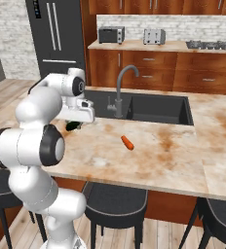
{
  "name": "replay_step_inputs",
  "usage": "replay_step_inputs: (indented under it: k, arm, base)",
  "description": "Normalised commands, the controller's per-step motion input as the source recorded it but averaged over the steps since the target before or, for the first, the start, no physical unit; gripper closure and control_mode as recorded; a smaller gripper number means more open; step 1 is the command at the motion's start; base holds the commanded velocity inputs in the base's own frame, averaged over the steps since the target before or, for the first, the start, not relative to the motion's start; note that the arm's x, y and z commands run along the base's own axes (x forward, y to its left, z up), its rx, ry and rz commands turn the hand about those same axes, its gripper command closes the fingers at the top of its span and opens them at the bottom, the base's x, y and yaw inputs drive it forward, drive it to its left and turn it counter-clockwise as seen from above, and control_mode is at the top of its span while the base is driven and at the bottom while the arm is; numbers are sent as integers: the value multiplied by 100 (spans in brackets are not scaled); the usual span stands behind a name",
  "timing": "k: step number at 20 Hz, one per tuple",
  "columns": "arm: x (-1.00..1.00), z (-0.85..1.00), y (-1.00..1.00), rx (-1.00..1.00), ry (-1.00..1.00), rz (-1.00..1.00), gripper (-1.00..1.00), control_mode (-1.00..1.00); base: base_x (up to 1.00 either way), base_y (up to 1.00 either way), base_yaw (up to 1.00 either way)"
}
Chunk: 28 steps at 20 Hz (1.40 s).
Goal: Place the two vegetables and bowl onto the tray for setting up a vegetable dip station.
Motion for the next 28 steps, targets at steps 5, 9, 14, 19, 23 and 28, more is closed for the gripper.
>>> replay_step_inputs:
  k: [5,9,14,19,23,28]
  arm:
    - [-32,8,-2,0,22,15,100,-100]
    - [-31,13,0,8,28,20,100,-100]
    - [-25,22,0,10,34,17,100,-100]
    - [-17,15,0,8,7,8,100,-100]
    - [-18,0,0,1,-20,0,100,-100]
    - [-33,-3,5,0,-47,-7,100,-100]
  base:
    - [0,0,0]
    - [0,0,0]
    - [0,0,0]
    - [0,0,0]
    - [0,0,0]
    - [0,0,0]
